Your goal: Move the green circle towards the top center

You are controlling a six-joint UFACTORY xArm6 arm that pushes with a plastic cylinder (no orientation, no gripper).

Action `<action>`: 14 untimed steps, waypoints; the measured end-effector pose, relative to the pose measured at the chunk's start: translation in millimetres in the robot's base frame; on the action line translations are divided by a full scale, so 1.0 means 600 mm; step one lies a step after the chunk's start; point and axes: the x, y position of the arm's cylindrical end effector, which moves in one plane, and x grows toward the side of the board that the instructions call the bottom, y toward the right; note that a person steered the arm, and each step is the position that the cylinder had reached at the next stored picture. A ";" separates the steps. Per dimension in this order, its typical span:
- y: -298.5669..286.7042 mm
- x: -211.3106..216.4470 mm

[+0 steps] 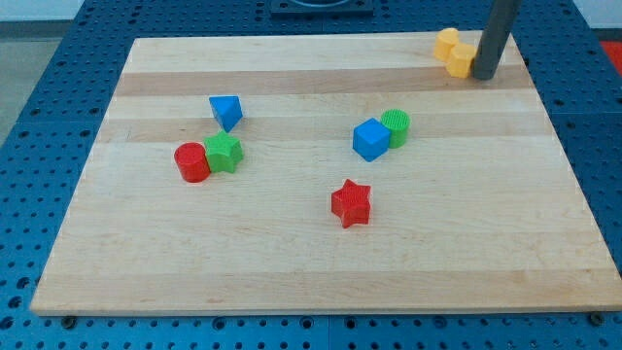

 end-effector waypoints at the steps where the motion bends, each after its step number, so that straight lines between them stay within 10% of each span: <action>1: 0.000 0.003; 7: -0.152 0.278; 14: -0.288 0.046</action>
